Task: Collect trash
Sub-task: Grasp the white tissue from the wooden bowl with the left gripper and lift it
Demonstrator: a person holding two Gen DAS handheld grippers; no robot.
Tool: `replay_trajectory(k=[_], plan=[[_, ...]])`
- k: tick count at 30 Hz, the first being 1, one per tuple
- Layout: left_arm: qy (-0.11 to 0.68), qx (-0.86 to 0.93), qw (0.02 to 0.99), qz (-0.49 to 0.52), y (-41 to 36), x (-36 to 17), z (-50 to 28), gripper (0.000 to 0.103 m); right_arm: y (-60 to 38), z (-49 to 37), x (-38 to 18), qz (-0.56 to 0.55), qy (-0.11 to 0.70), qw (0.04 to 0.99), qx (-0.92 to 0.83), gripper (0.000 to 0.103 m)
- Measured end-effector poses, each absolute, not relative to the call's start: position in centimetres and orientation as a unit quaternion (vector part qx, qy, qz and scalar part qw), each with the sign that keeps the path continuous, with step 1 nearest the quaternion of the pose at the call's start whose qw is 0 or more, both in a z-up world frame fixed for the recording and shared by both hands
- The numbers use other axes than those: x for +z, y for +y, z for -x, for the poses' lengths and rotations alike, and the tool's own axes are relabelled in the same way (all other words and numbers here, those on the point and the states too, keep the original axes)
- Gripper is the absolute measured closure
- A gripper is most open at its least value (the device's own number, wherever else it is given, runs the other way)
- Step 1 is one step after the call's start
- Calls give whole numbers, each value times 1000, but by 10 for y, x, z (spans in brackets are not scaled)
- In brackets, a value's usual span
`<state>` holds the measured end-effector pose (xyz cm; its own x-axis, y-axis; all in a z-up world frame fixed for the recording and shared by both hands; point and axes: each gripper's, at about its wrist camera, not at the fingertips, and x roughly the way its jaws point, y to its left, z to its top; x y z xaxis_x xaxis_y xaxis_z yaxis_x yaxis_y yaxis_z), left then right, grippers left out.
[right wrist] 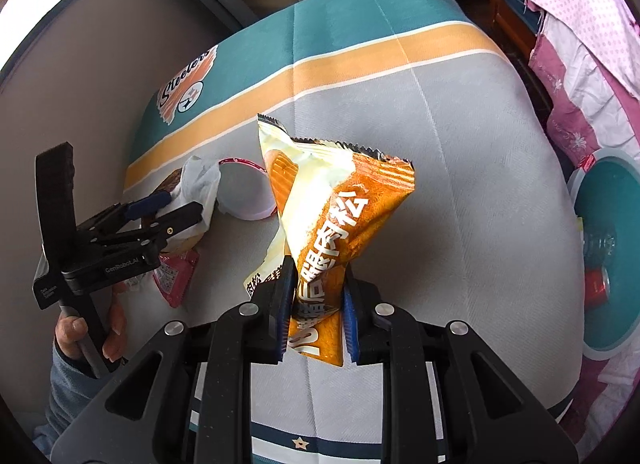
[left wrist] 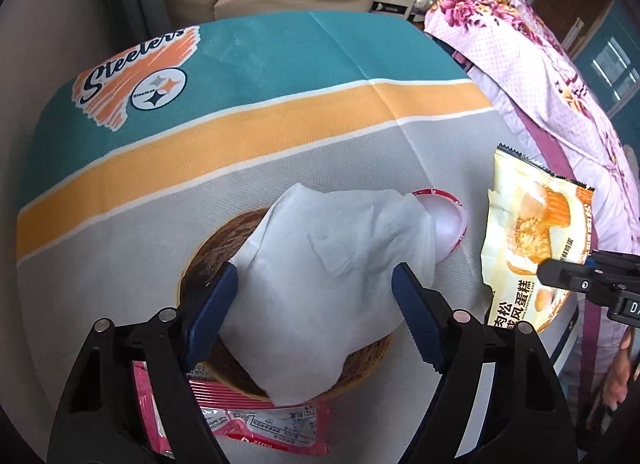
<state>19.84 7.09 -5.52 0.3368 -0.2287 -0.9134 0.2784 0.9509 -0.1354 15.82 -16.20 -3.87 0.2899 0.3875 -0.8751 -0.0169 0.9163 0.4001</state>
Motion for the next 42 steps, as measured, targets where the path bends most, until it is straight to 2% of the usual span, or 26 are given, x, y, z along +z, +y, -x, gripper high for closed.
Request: replay_trajectory(k=[2,4,7,10,15,18,19,20,22,23,28,32,33,35,36,38,42], plan=[[559,-173,811,-14,67,-56,-197,48,-165,-158,-40,-164,581,786,130,82],[558,-177,811,-14,63,-56,-195,56,-167,-158,-41,-168,582,785,132,82],[555,-186,811,-20,53,-55,-187,85,-171,-156,-42,-173,581,784,133,82],[545,-180,818,-25,49,-51,-178,93,-176,-154,-42,-179,579,785,132,82],[550,-172,817,-20,54,-48,-175,90,-183,-150,-39,-182,574,787,132,81],[545,-150,825,-26,59,-46,-180,67,-185,-149,-39,-186,574,786,134,80],[543,-143,827,-25,63,-45,-182,48,-186,-149,-39,-187,575,785,135,80],[540,-141,830,-23,66,-44,-184,37,-186,-150,-40,-188,575,784,136,80],[537,-148,830,-25,68,-45,-189,28,-186,-152,-41,-188,577,783,138,80],[539,-150,828,-28,69,-47,-193,28,-185,-154,-42,-188,577,783,138,80],[569,-173,804,-14,68,-69,-206,28,-182,-165,-43,-191,577,781,142,80],[559,-186,808,-12,68,-72,-203,30,-181,-170,-46,-192,580,779,143,80],[556,-189,809,-8,69,-71,-202,35,-181,-171,-47,-193,581,777,143,80],[555,-191,810,-5,71,-68,-199,62,-181,-172,-50,-196,585,774,142,80],[557,-196,807,4,72,-67,-198,65,-182,-173,-52,-195,586,774,142,80],[553,-202,808,10,72,-64,-193,78,-183,-173,-53,-197,587,773,141,80],[545,-199,814,17,71,-55,-186,80,-185,-170,-52,-199,585,774,140,80]])
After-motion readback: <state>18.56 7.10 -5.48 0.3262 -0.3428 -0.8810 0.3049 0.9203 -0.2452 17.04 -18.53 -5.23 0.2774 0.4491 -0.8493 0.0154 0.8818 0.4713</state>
